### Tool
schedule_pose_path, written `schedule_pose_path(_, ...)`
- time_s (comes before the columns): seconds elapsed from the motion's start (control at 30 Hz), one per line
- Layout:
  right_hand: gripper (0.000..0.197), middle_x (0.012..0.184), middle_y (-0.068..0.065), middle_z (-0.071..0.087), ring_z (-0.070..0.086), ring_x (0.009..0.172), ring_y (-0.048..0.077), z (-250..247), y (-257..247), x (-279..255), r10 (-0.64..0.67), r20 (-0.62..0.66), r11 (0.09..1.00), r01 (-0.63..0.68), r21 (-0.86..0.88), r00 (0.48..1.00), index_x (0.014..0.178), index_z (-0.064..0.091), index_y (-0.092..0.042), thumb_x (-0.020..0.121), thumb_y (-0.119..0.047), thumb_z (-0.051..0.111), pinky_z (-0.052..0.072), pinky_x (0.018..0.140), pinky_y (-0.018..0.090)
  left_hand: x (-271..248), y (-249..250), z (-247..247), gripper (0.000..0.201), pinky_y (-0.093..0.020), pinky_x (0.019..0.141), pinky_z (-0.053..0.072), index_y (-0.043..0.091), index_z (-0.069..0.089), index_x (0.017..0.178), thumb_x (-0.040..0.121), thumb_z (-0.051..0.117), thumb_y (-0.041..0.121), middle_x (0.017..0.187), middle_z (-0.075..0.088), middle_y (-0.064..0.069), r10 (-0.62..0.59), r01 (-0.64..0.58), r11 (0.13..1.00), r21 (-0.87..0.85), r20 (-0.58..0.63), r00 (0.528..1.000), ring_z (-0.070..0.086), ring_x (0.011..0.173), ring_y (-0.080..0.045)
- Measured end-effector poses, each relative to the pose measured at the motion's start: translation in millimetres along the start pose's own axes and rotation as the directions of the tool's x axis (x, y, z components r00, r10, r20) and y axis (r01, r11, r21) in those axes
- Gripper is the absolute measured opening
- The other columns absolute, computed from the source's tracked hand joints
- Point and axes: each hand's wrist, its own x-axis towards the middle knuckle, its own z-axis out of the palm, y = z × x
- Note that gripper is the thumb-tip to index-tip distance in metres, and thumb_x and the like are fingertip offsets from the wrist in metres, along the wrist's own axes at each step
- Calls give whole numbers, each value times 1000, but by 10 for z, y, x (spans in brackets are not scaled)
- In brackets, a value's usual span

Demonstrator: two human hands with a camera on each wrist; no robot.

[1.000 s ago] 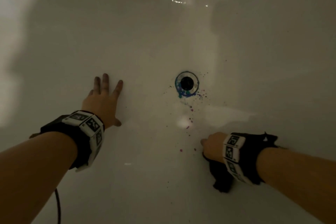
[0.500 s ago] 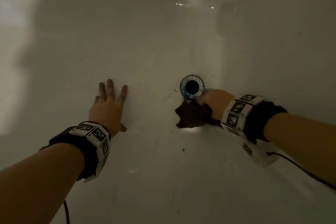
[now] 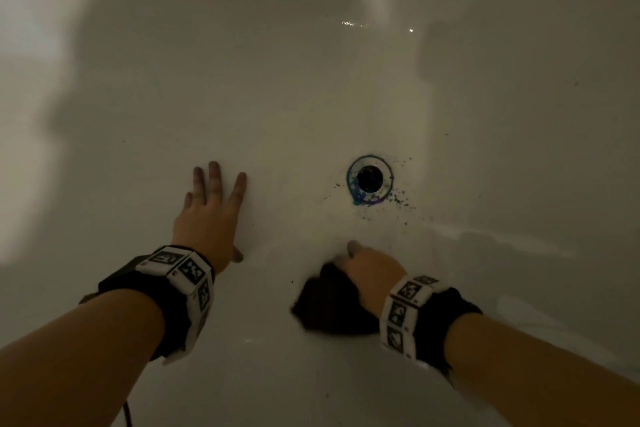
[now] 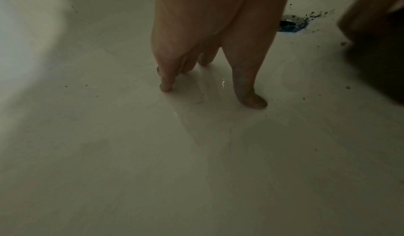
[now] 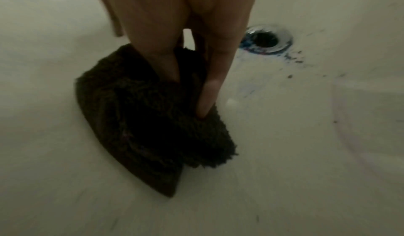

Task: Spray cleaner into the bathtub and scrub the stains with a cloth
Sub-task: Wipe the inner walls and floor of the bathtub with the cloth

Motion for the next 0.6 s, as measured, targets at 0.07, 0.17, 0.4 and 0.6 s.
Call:
schedule_pose_path(0.07,49,142,14,31,46,118,29,-184,69,88,52,-149,998,-45,50,988,141,33,-17,93,-11,43,42,95,34,0,8,-13,121,-41,116,10,18,-26,144,76,72,39,148,-32,-21,4,-4,1000,-3,0,1000,-20,140,-39)
schedule_pose_path(0.17,53,142,15,30,47,116,29,-409,163,130,152,-316,983,-111,146,937,141,31,-17,91,-10,46,43,92,34,9,11,-1,121,-40,117,9,18,-27,144,77,72,38,148,-32,-21,9,-9,1000,-17,-16,1000,-20,140,-39)
schedule_pose_path(0.4,51,125,16,39,55,96,34,-931,443,-245,394,-590,918,-331,218,704,124,43,-8,79,-15,66,38,67,32,7,7,-11,123,-41,117,9,17,-28,143,76,72,40,148,-32,-21,11,-11,1000,-11,-14,1000,-20,140,-39)
schedule_pose_path(0.6,62,136,24,29,51,108,37,-1109,806,-203,588,-529,791,-573,216,612,137,30,-1,86,-15,62,46,87,41,19,12,-15,123,-40,117,8,15,-28,142,75,72,41,148,-31,-22,8,-8,1000,-9,-10,1000,-20,139,-40)
